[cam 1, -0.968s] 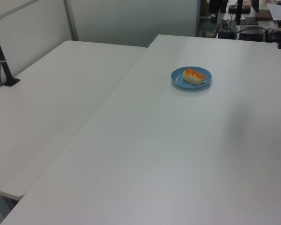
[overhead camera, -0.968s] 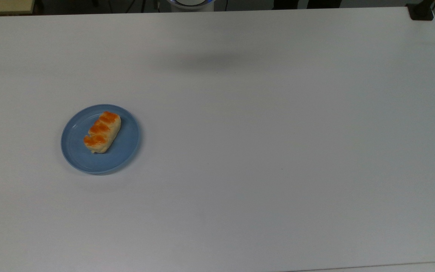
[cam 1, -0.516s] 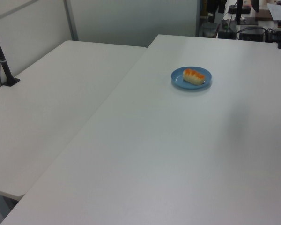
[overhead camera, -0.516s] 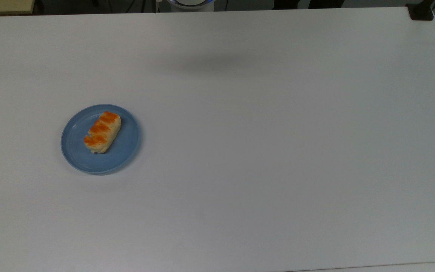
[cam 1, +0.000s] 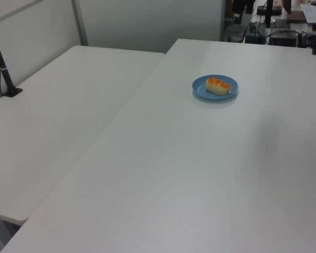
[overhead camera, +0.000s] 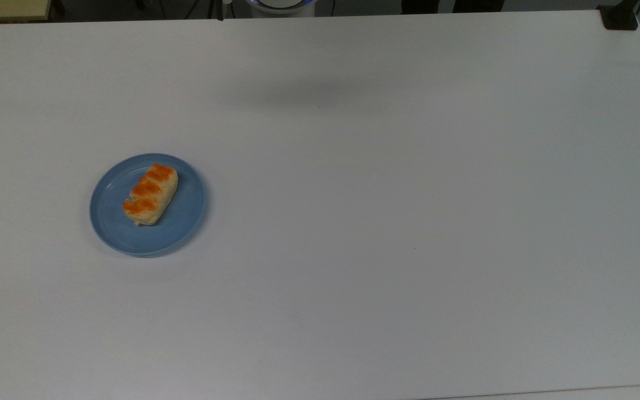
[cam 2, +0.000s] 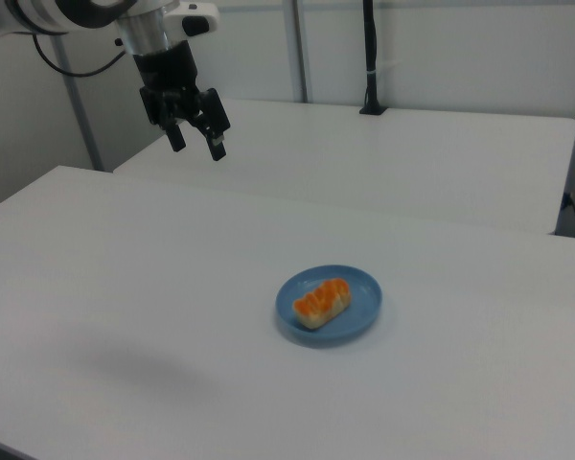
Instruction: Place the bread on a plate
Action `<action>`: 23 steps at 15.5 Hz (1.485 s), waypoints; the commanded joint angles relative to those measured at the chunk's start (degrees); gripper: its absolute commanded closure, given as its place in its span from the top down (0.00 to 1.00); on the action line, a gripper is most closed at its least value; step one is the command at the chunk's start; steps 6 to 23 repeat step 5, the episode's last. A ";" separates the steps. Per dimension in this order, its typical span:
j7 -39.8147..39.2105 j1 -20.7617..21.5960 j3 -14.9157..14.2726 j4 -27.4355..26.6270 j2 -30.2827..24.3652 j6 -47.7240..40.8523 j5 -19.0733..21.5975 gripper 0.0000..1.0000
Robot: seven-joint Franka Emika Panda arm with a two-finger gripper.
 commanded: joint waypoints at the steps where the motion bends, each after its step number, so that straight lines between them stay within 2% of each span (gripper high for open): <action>1: -0.31 0.41 -0.51 -2.55 -1.55 2.88 0.97 1.00; 23: -0.05 0.41 -0.51 -2.55 -1.55 2.88 1.06 1.00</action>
